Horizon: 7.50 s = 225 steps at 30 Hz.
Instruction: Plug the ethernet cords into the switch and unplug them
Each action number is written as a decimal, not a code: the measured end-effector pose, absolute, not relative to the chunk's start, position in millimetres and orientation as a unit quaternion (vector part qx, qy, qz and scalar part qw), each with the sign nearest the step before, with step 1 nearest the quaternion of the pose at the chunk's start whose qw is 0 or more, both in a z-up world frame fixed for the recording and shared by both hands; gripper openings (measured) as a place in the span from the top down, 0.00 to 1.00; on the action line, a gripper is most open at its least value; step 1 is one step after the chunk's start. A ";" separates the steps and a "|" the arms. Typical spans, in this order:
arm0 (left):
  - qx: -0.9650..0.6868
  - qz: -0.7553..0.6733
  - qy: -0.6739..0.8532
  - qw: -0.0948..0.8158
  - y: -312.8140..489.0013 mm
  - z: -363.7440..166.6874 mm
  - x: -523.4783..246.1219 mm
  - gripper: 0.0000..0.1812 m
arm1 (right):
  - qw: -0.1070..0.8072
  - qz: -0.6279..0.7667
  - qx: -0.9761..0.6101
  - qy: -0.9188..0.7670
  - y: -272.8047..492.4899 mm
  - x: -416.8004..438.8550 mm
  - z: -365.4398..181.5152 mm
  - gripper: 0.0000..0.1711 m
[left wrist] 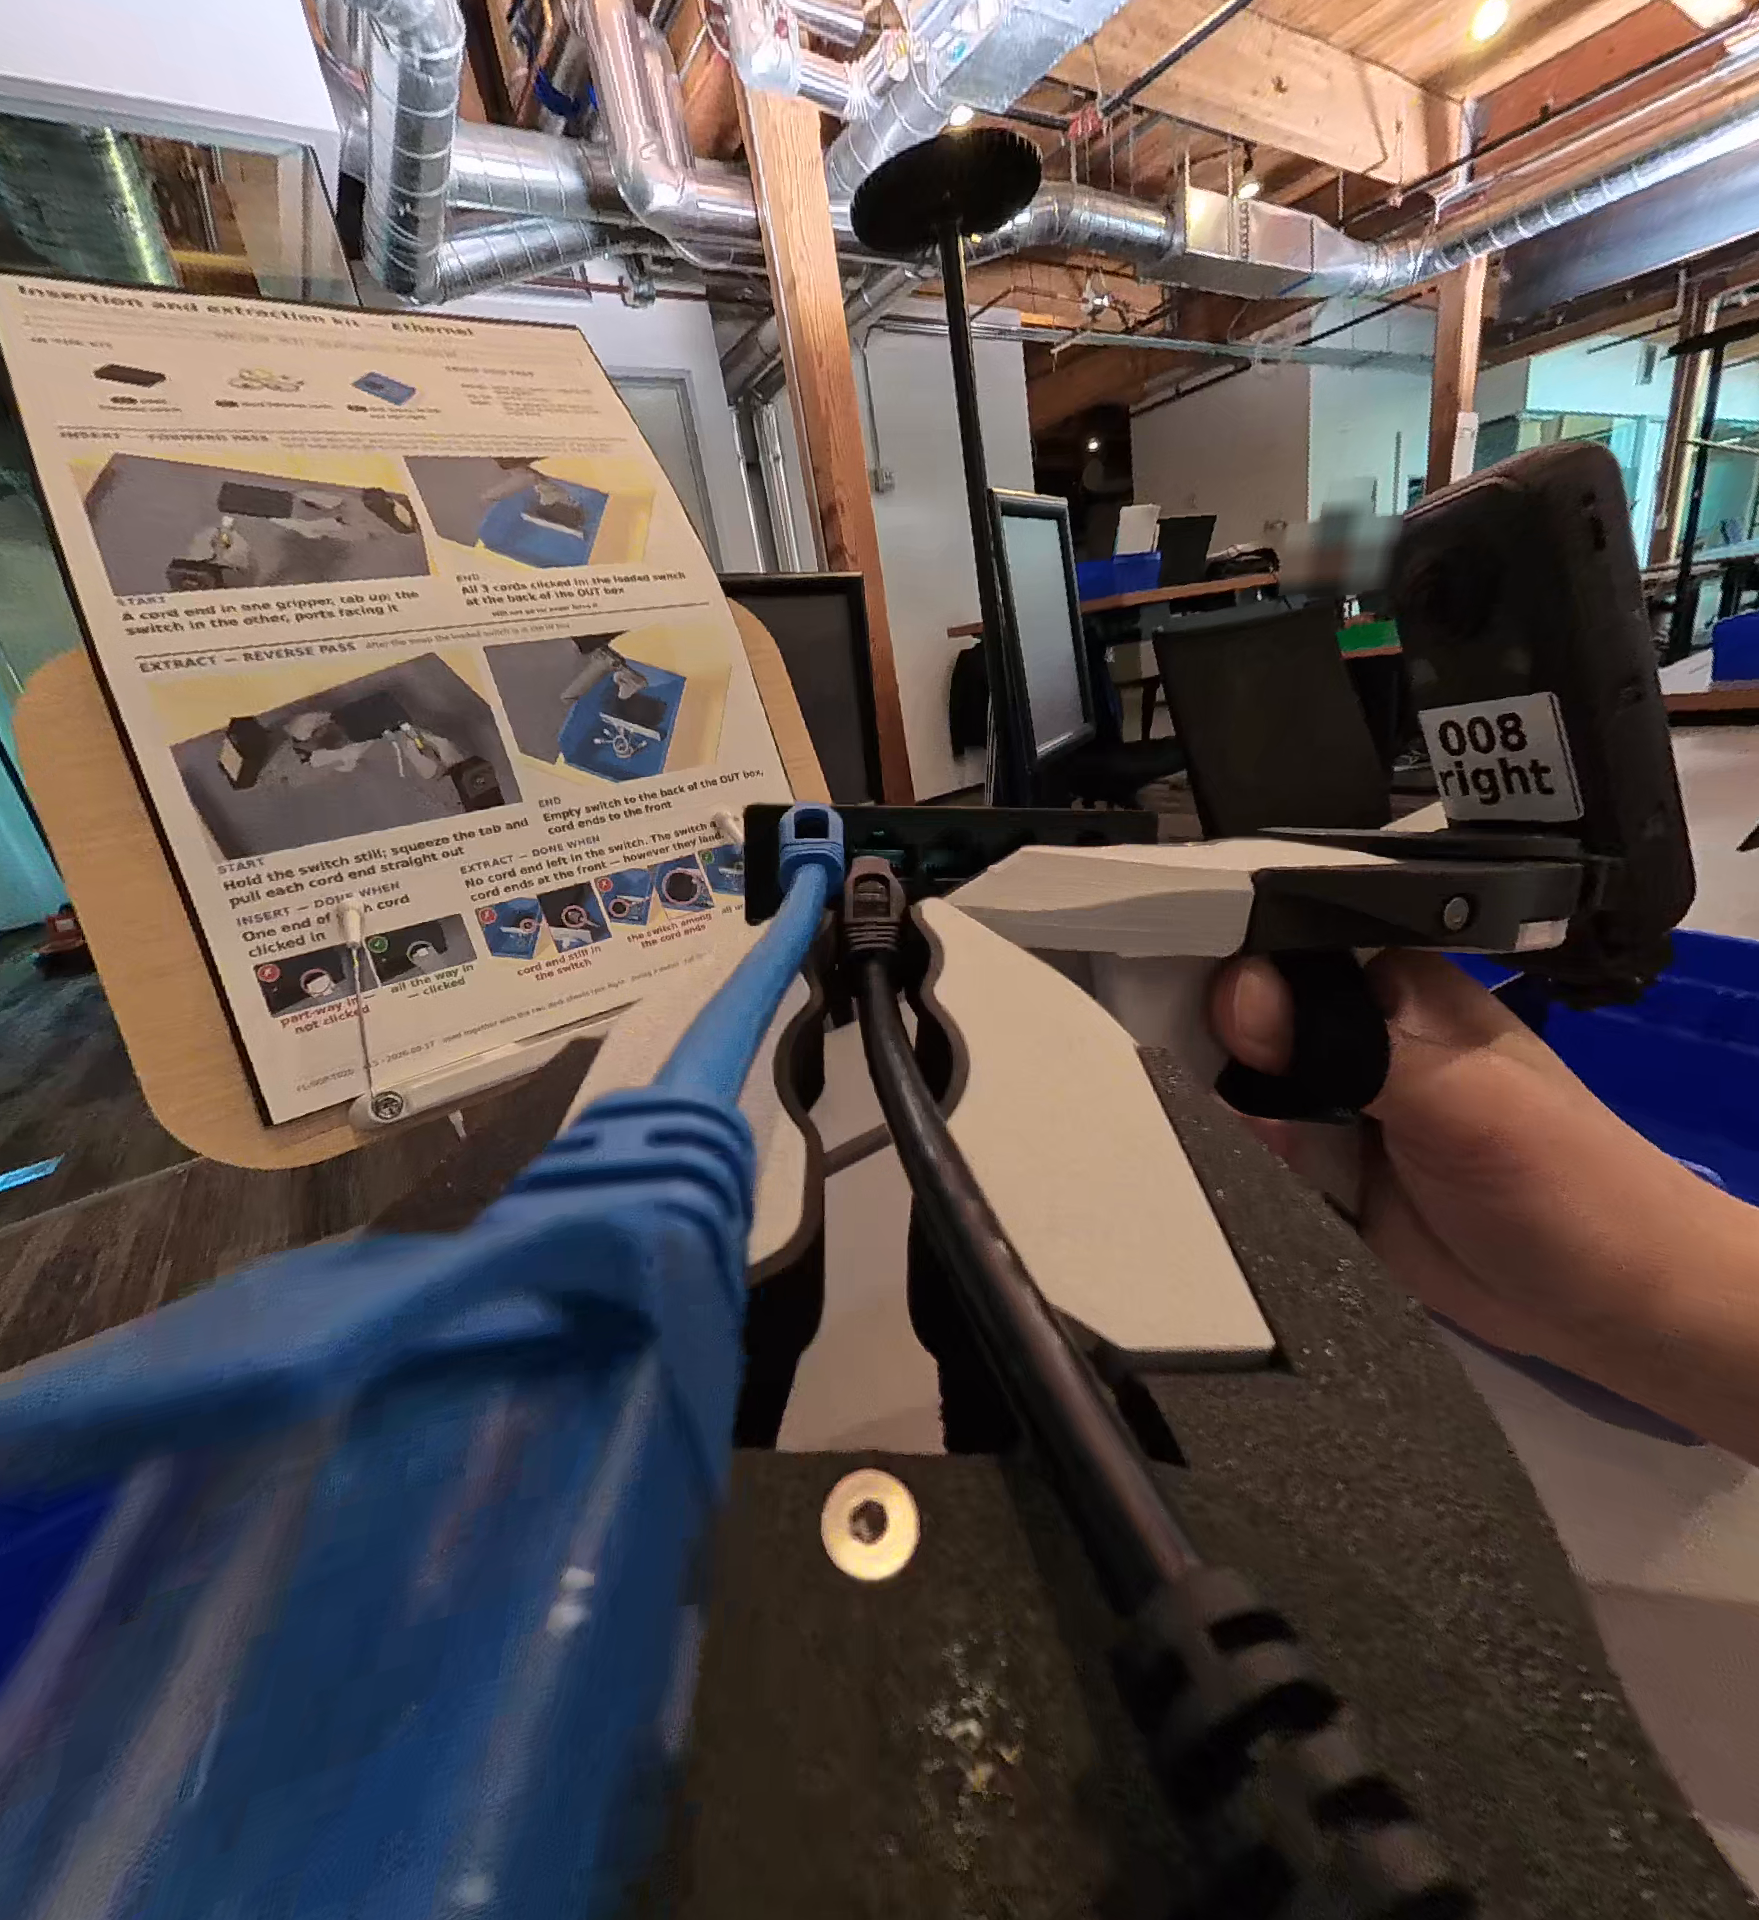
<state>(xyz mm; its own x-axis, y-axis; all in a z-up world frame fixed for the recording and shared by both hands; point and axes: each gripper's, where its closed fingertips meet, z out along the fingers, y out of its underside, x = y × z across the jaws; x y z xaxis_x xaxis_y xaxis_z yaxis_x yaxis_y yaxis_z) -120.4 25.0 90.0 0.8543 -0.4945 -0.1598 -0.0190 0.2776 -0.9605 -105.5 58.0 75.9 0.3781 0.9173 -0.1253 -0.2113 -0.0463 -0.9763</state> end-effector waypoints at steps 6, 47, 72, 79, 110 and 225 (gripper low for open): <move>-0.558 -0.174 0.220 0.781 20.0 96.1 -120.9 0.94 | 0.625 0.455 -0.560 -0.297 55.0 -106.0 81.4 0.58; -0.544 -0.093 0.264 0.791 7.3 101.4 -109.3 0.94 | 0.705 0.360 -0.521 -0.321 45.1 -99.6 87.9 0.56; -0.553 -0.045 0.293 0.779 5.0 102.9 -106.6 0.94 | 0.694 0.404 -0.522 -0.288 45.3 -96.0 88.6 0.58; -0.556 -0.057 0.298 0.774 -0.8 103.1 -100.3 0.94 | 0.642 0.497 -0.546 -0.208 62.7 -83.4 81.7 0.58; -0.503 -0.134 0.233 0.822 -10.3 113.3 -109.0 0.92 | 0.680 0.481 -0.460 -0.307 22.9 -96.4 105.0 0.58; -0.496 -0.394 0.437 0.638 -65.5 134.3 -86.5 0.94 | 0.451 0.496 -0.418 -0.613 -59.1 -80.5 125.4 0.94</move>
